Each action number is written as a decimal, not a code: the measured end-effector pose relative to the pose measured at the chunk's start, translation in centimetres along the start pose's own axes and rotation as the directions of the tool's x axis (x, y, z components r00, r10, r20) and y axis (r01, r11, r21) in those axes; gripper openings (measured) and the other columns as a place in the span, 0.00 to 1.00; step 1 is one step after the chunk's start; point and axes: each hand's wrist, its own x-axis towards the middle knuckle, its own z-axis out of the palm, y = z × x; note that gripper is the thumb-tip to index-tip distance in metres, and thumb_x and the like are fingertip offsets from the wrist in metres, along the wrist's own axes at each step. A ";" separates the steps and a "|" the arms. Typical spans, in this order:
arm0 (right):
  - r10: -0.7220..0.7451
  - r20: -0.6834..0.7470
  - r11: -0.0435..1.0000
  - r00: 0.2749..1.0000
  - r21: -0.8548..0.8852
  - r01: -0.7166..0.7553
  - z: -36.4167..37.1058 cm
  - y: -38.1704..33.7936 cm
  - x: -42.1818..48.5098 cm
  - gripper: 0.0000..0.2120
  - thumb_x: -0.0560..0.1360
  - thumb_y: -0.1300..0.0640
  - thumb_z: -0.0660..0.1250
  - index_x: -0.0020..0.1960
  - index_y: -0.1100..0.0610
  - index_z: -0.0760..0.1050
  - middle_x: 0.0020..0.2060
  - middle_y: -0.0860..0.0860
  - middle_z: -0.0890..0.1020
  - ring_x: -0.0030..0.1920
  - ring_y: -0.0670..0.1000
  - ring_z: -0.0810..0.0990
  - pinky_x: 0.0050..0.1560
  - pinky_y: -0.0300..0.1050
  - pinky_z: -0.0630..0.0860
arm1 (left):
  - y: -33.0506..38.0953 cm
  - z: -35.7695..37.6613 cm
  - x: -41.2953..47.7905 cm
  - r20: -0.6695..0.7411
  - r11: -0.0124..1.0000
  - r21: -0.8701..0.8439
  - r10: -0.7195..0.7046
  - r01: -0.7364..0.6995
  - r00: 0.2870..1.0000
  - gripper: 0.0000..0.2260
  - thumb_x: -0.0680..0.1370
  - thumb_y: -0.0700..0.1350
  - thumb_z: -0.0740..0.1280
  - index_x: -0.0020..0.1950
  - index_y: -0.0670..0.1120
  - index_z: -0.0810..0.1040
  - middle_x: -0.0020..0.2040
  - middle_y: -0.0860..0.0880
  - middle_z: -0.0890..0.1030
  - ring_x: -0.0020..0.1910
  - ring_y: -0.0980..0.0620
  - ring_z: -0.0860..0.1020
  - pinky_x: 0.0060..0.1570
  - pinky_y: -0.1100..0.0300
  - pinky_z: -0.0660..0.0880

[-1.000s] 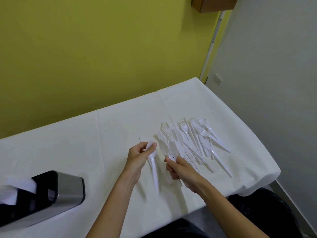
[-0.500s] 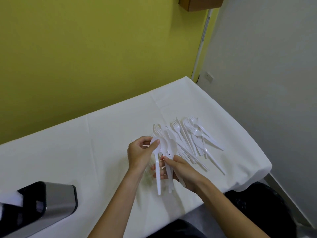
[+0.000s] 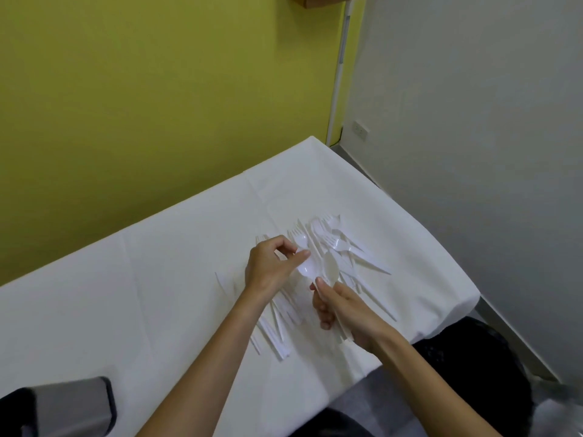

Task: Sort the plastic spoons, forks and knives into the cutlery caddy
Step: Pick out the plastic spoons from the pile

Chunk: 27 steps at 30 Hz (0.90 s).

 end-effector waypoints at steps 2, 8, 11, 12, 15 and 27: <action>-0.010 -0.055 1.000 0.998 -0.008 0.010 -1.1 -0.1 0.2 0.18 0.81 0.51 0.58 0.35 0.56 0.65 0.25 0.45 0.68 0.27 0.46 0.65 0.31 0.39 0.68 | 0.6 0.7 1.0 0.063 1.000 -0.011 0.024 -0.023 0.998 0.07 0.70 0.53 0.74 0.40 0.52 0.81 0.39 0.56 0.81 0.34 0.56 0.72 0.41 0.59 0.72; -0.047 -0.207 0.996 0.977 -0.079 0.031 -5.0 -0.1 0.8 0.19 0.82 0.53 0.56 0.34 0.57 0.69 0.28 0.52 0.70 0.27 0.47 0.67 0.33 0.40 0.69 | 1.6 3.4 5.5 0.180 0.955 0.163 0.220 -0.249 0.959 0.10 0.81 0.47 0.62 0.59 0.49 0.79 0.56 0.53 0.78 0.53 0.53 0.74 0.49 0.68 0.71; -0.035 -0.292 0.998 0.956 -0.066 0.016 -6.8 0.4 1.0 0.17 0.82 0.54 0.56 0.36 0.57 0.70 0.30 0.54 0.70 0.28 0.48 0.68 0.34 0.41 0.69 | 1.6 4.9 7.9 0.294 0.784 0.461 0.308 -0.416 0.905 0.13 0.82 0.46 0.58 0.63 0.49 0.77 0.62 0.52 0.76 0.61 0.50 0.70 0.53 0.59 0.70; -0.026 -0.317 0.998 0.948 -0.069 0.004 -7.3 0.6 1.1 0.17 0.82 0.54 0.56 0.36 0.57 0.70 0.29 0.53 0.71 0.28 0.48 0.69 0.33 0.41 0.69 | 1.7 5.3 8.4 0.299 0.717 0.542 0.324 -0.439 0.898 0.13 0.82 0.46 0.57 0.62 0.49 0.77 0.62 0.51 0.76 0.60 0.49 0.70 0.52 0.58 0.70; -0.009 -0.361 0.998 0.932 -0.057 -0.013 -8.1 0.9 1.4 0.16 0.82 0.53 0.56 0.37 0.56 0.70 0.29 0.52 0.71 0.28 0.48 0.68 0.34 0.42 0.68 | 1.7 5.8 9.6 0.279 0.598 0.666 0.355 -0.446 0.892 0.10 0.81 0.46 0.60 0.58 0.48 0.79 0.58 0.48 0.77 0.57 0.48 0.73 0.50 0.58 0.70; -0.087 -0.582 0.989 0.809 -0.150 -0.002 -8.2 -0.2 3.8 0.17 0.80 0.55 0.59 0.34 0.57 0.67 0.26 0.51 0.71 0.28 0.50 0.68 0.35 0.44 0.67 | 2.5 5.6 10.9 0.368 0.638 0.584 0.344 -0.503 0.864 0.04 0.73 0.47 0.68 0.47 0.51 0.79 0.56 0.53 0.74 0.56 0.50 0.67 0.51 0.60 0.60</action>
